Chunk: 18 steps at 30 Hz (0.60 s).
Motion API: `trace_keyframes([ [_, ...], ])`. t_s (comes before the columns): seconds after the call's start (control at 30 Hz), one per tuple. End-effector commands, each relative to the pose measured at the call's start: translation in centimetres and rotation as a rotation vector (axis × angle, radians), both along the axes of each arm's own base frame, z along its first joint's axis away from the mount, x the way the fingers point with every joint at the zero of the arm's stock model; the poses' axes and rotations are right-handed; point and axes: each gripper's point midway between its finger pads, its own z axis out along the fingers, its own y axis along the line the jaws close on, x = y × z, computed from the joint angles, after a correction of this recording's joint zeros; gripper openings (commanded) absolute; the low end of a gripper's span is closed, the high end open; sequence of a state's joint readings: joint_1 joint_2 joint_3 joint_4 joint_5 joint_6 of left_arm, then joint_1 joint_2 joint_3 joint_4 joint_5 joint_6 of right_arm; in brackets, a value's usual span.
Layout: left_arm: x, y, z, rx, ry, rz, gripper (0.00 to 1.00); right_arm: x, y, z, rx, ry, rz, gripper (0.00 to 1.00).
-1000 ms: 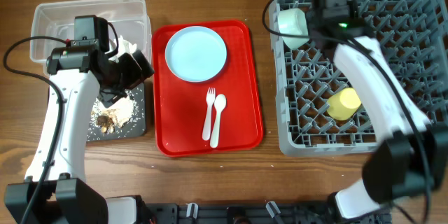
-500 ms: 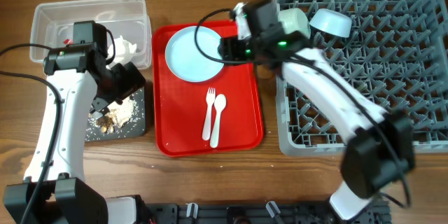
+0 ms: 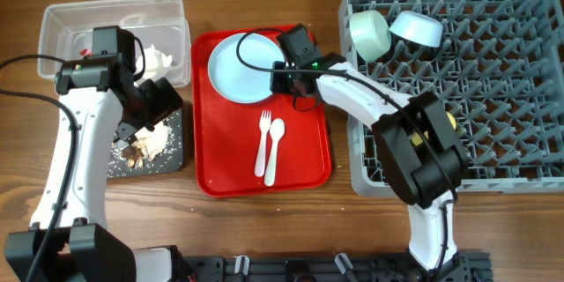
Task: Sort waste into correct bins and load items into the dishwasher rack
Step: 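Grasp the light-blue plate with the right gripper, then stand the light-blue plate upright in the dish rack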
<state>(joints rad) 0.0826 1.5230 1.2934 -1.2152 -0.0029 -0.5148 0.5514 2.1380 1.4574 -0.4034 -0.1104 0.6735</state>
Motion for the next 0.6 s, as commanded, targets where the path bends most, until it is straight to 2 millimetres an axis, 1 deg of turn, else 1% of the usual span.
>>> trace_keyframes([
  [0.0, 0.0, 0.4, 0.6, 0.013, -0.024, 0.024, 1.00, -0.3, -0.5, -1.2, -0.026, 0.030, -0.047, 0.09],
  [0.03, 0.0, 0.4, 0.6, 0.013, -0.024, 0.024, 1.00, -0.4, -0.5, -1.3, -0.027, 0.033, -0.048, 0.05],
  [0.13, 0.0, 0.4, 0.6, 0.013, -0.024, 0.024, 1.00, 0.2, -1.1, -0.8, -0.040, 0.013, -0.072, 0.04],
  [0.23, 0.1, 0.4, 0.6, 0.013, -0.028, 0.024, 1.00, 1.7, -2.8, 2.2, -0.092, -0.089, -0.055, 0.04],
  [0.3, 0.2, 0.4, 0.6, 0.013, -0.031, 0.024, 1.00, 3.1, -5.1, 7.0, -0.151, -0.216, -0.045, 0.04],
  [0.33, 0.2, 0.4, 0.6, 0.013, -0.032, 0.024, 1.00, 3.5, -6.5, 9.3, -0.189, -0.270, -0.069, 0.04],
  [0.37, 0.2, 0.4, 0.6, 0.013, -0.031, 0.024, 1.00, 3.8, -8.2, 12.0, -0.232, -0.331, -0.087, 0.04],
  [0.4, 0.2, 0.4, 0.6, 0.013, -0.031, 0.024, 1.00, 3.8, -9.5, 14.3, -0.270, -0.383, -0.095, 0.04],
  [0.43, 0.2, 0.4, 0.6, 0.013, -0.031, 0.024, 1.00, 3.6, -11.3, 17.2, -0.326, -0.445, -0.101, 0.04],
  [0.47, 0.2, 0.4, 0.6, 0.013, -0.032, 0.024, 1.00, 3.3, -12.7, 19.2, -0.372, -0.484, -0.110, 0.04],
  [0.5, 0.2, 0.4, 0.6, 0.013, -0.032, 0.024, 1.00, 2.8, -14.8, 21.8, -0.448, -0.535, -0.120, 0.04],
  [0.53, 0.2, 0.4, 0.6, 0.014, -0.035, 0.024, 1.00, 2.2, -16.6, 23.8, -0.512, -0.569, -0.129, 0.04],
  [0.57, 0.3, 0.4, 0.6, 0.014, -0.035, 0.024, 1.00, 1.4, -19.1, 25.8, -0.607, -0.596, -0.138, 0.04],
])
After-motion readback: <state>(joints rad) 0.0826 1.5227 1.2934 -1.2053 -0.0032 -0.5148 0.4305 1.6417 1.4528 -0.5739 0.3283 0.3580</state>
